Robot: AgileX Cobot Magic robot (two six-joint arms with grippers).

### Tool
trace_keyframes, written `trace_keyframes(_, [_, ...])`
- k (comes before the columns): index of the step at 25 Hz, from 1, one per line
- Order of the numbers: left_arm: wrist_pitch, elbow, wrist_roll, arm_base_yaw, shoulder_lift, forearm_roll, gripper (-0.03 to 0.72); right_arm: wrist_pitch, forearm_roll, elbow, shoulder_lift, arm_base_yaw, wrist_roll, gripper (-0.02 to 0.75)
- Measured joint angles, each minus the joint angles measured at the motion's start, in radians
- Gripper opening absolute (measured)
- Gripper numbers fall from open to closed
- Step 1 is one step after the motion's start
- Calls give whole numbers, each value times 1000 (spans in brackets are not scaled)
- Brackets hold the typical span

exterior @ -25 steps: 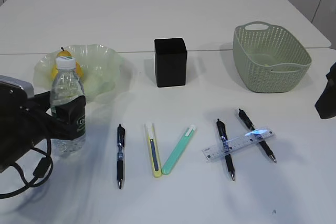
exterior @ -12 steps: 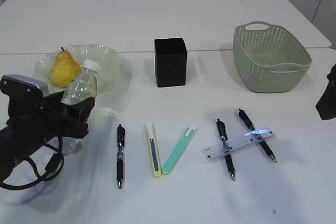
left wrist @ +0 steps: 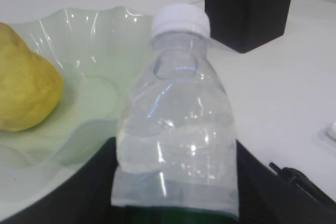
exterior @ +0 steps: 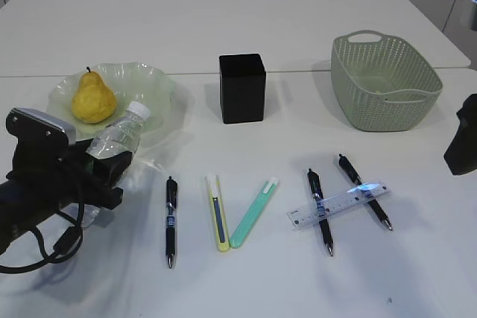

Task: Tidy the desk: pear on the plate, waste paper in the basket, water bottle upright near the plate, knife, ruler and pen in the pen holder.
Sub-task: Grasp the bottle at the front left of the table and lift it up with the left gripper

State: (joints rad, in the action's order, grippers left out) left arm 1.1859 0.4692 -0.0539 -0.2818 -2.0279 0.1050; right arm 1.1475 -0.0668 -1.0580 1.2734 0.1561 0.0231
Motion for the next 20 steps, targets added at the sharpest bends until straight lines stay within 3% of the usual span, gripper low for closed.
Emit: trace_keyframes(20, [-80,-13,-4,0,207,2,377,0,0,0,0,0,0,504])
